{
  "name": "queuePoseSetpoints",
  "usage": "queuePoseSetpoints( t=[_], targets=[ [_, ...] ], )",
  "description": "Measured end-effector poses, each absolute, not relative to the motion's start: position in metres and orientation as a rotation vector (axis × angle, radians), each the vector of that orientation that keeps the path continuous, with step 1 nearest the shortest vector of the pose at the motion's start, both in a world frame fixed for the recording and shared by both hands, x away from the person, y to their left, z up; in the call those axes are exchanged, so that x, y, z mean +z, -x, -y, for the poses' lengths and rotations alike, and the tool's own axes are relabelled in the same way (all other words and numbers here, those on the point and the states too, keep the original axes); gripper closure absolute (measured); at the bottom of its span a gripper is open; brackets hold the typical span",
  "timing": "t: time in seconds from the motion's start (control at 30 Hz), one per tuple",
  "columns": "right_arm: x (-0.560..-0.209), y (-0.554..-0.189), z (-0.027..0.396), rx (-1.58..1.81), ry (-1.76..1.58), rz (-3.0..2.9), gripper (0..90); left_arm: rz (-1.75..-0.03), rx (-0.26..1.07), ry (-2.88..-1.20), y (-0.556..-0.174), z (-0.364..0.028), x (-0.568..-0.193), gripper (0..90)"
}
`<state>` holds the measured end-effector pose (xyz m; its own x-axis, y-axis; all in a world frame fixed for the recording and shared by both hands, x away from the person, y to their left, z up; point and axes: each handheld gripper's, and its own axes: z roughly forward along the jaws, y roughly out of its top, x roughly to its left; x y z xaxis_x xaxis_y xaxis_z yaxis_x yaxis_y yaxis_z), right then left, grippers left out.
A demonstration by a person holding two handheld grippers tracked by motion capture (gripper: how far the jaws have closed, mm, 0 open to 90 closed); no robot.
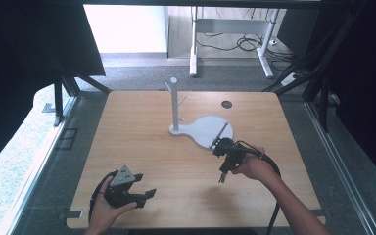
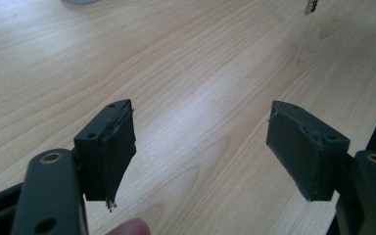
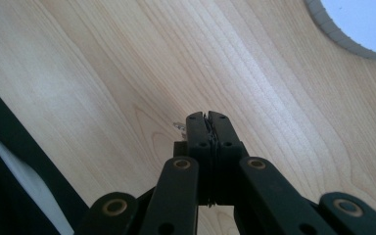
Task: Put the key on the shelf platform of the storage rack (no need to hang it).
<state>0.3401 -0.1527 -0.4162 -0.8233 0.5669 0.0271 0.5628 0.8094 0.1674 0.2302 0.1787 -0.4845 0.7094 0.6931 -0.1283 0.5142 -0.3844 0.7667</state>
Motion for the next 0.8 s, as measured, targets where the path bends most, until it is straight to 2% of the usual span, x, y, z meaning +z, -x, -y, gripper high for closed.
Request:
queuePoseSetpoints(
  t=[0.8],
  targets=[
    [-0.42, -0.375, 0.149, 0.263, -0.963, -2.958, 89.4, -0.927, 0.275, -2.064, -0.231, -0.183, -0.483, 26.6]
  ],
)
